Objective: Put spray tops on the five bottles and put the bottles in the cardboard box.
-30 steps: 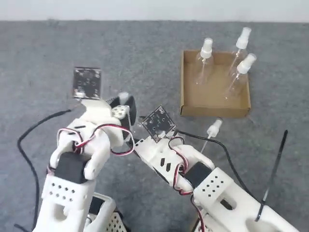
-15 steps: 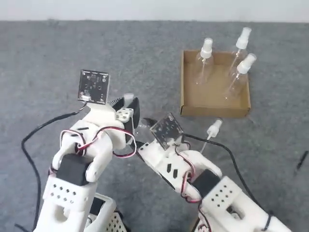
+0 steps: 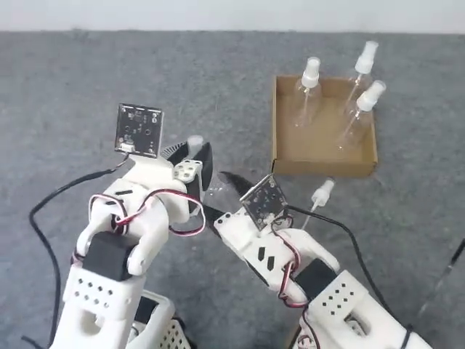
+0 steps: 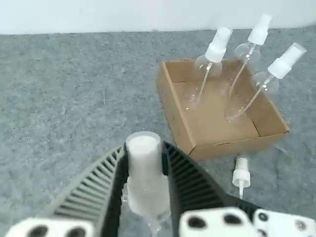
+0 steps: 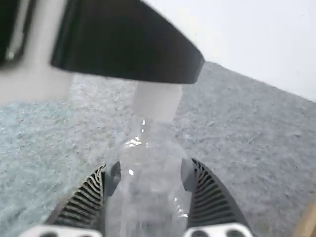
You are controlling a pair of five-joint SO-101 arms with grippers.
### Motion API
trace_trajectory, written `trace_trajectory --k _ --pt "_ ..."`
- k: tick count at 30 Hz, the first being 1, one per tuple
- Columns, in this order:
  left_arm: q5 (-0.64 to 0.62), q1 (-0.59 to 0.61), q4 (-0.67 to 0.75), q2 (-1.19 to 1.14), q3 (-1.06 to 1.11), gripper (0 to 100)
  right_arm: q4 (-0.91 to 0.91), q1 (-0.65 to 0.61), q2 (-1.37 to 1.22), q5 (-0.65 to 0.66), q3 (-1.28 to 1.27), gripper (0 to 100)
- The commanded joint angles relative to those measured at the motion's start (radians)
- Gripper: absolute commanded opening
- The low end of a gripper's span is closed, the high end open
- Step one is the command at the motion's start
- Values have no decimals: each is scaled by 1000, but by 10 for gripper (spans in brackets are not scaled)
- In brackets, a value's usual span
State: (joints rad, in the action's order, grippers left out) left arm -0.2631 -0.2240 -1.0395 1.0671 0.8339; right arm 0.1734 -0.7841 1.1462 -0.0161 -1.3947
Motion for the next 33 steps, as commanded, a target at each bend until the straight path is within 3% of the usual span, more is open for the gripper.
trace_trajectory --k 1,14,18,22,27,33 --pt "11 0 -12 -8 -12 122 -47 54 13 -14 31 6" --pt "17 -14 -103 158 -137 128 -39 54 8 -15 29 6" --pt "17 77 -104 199 -131 128 -35 61 8 -12 38 6" --pt "66 186 -109 318 -27 128 64 91 5 -14 144 6" --pt "133 192 -109 476 176 133 154 130 -114 -12 338 6" --pt "137 163 -104 551 305 284 240 133 -466 -17 646 6"
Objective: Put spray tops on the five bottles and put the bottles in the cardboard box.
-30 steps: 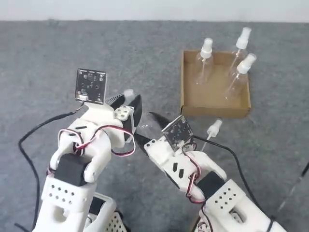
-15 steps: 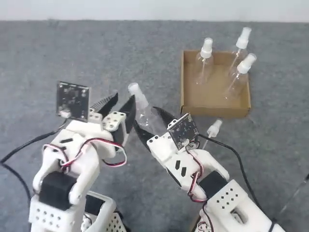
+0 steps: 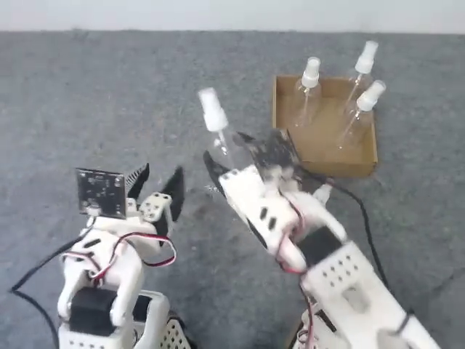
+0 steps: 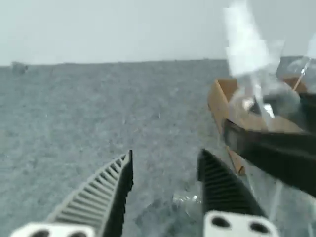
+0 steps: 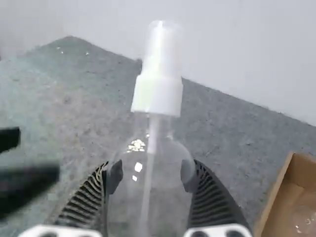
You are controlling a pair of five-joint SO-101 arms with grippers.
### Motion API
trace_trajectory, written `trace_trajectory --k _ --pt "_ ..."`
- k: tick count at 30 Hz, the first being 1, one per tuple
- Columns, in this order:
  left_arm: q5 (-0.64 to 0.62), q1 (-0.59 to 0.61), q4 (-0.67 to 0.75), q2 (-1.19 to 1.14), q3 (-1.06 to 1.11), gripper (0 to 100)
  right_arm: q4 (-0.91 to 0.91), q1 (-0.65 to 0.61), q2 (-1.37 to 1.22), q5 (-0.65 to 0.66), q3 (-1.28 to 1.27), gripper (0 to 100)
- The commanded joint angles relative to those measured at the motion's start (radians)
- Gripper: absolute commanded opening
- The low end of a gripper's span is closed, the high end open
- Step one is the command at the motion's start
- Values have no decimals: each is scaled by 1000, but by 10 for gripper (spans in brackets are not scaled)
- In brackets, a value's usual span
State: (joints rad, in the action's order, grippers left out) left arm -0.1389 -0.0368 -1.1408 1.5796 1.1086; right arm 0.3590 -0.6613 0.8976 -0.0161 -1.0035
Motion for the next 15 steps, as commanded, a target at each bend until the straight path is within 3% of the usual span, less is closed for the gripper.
trace_trajectory --k 1,8,15 --pt "9 -40 -3 38 39 305 71 8 -272 -17 308 6" --pt "12 -167 3 38 81 322 269 1 -492 -20 632 6" --pt "12 -173 150 38 183 322 452 -44 -492 -75 746 6"
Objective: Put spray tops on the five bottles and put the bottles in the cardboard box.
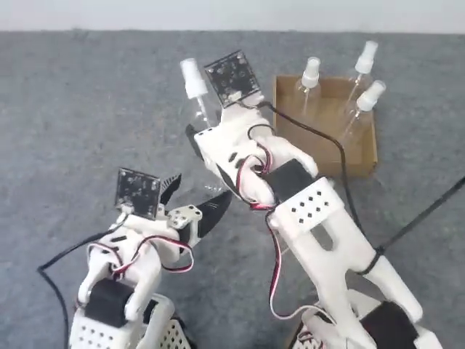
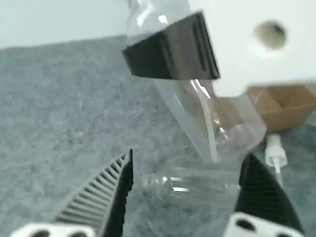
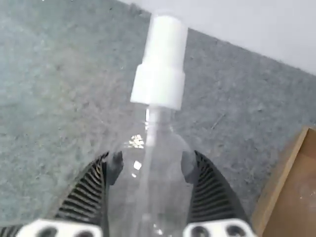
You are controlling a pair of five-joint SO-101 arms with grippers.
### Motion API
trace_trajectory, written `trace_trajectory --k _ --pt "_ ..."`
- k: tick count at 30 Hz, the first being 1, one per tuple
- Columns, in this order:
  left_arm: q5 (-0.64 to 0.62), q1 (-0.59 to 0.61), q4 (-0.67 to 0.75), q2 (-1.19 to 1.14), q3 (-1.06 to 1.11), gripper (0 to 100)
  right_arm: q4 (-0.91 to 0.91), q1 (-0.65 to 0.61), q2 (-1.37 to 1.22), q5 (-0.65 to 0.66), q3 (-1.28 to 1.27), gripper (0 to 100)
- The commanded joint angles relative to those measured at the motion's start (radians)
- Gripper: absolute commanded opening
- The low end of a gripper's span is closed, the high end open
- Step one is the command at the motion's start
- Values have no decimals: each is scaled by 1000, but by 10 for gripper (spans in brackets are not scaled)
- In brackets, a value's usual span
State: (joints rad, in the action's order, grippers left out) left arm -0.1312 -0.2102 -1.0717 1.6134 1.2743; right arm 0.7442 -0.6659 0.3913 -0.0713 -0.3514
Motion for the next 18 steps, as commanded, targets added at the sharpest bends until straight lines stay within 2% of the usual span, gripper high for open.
trace_trajectory --k 1,7,18 --pt "5 0 86 5 22 322 76 -50 21 -20 92 6" --pt "2 2 92 5 25 322 82 -76 120 -15 31 6" --pt "0 2 92 8 22 322 82 -36 372 -12 -204 6"
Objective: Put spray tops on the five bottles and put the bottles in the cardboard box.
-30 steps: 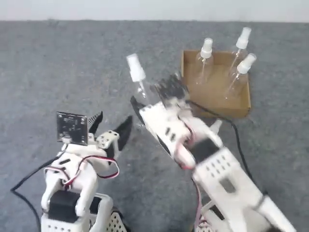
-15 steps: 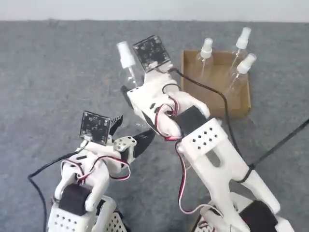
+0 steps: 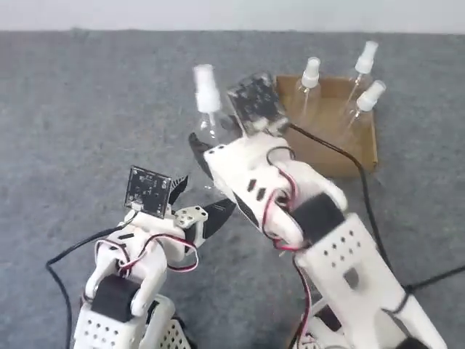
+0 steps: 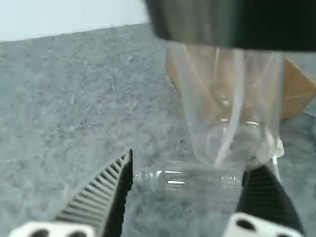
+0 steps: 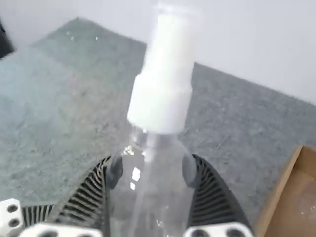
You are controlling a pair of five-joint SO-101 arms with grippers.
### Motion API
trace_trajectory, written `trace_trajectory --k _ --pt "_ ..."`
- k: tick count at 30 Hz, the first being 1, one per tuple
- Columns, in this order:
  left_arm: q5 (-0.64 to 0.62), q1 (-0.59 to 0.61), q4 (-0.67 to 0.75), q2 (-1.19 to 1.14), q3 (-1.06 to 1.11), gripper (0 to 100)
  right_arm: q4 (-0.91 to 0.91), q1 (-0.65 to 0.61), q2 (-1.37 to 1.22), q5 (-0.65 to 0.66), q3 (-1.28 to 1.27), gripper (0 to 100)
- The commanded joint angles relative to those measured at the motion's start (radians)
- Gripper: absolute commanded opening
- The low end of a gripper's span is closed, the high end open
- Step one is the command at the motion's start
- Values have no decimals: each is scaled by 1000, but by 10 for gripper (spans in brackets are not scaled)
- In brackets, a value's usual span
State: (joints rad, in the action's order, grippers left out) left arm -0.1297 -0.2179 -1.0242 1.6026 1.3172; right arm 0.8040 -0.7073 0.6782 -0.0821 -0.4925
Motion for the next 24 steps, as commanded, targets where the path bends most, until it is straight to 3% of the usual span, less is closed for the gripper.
trace_trajectory --k 1,12,24 --pt "-2 9 44 18 -21 322 24 7 96 -2 -69 6" --pt "3 3 38 20 -22 322 76 87 107 54 -89 6" --pt "64 -55 -48 21 -67 322 -162 94 -107 48 -100 6"
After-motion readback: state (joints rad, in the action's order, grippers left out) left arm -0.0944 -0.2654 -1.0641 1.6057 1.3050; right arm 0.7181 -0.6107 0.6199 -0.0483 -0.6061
